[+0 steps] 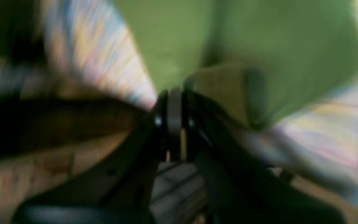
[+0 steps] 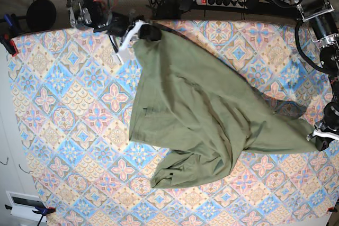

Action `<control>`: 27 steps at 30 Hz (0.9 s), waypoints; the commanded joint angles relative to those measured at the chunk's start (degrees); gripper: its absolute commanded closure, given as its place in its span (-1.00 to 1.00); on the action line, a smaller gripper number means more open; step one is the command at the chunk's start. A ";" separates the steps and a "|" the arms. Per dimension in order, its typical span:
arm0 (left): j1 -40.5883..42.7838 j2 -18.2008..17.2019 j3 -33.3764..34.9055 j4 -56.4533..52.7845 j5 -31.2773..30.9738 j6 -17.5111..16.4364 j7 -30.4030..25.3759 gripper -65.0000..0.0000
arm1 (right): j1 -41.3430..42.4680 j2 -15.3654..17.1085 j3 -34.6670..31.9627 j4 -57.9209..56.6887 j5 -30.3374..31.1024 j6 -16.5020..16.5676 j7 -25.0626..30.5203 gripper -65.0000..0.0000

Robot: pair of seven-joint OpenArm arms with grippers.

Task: Layout the t-shirt on the table in an organized manner, then fold the t-shirt properly
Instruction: 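Release the shirt with the right gripper and lay it down, then grasp the shirt fabric near the middle with the right gripper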

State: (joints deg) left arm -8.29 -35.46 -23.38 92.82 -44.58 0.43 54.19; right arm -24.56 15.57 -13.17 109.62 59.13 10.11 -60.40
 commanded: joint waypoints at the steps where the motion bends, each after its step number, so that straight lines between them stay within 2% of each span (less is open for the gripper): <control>1: -1.33 -1.42 -0.67 0.59 -0.48 -0.29 -1.49 1.00 | 1.92 2.32 -0.59 1.63 0.78 -0.04 1.63 0.97; 4: -1.68 -1.50 -3.57 -1.52 1.72 -0.29 -3.51 1.00 | 4.82 6.10 -4.46 2.33 0.78 -0.04 1.10 0.95; 8: -2.12 -1.33 -5.94 -3.98 5.68 -0.29 -4.74 1.00 | 12.03 10.32 -10.08 2.68 0.87 -0.04 -1.00 0.70; 11: -2.12 -1.42 -6.03 -4.51 6.03 -0.29 -5.18 1.00 | 14.84 12.25 -10.61 2.77 0.78 -0.04 -2.15 0.52; 13: -2.12 -1.42 -6.38 -4.68 6.20 -0.29 -5.18 1.00 | 15.46 12.25 -9.73 2.68 0.16 -0.31 -1.88 0.48; 18: -2.12 -1.15 -6.73 -7.50 9.54 -0.29 -6.77 1.00 | 15.46 11.99 0.20 2.42 -5.55 -0.31 -1.88 0.47; 21: -1.68 -1.15 -6.73 -7.85 9.72 -0.29 -6.68 1.00 | 20.73 11.99 -0.06 1.98 -5.99 -0.31 -0.92 0.47; 24: -1.60 -0.45 -6.47 -8.38 9.72 -0.29 -6.50 1.00 | 26.97 11.81 -3.49 -0.22 -5.99 -0.31 -0.13 0.47; 27: -1.60 0.25 -4.01 -8.55 9.72 -0.29 -6.41 1.00 | 33.04 8.73 -6.22 -1.98 -6.08 -0.31 0.23 0.47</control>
State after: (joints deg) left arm -8.64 -34.04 -27.16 83.24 -34.26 0.62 49.04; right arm 7.33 24.10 -19.59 106.67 51.40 9.21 -61.65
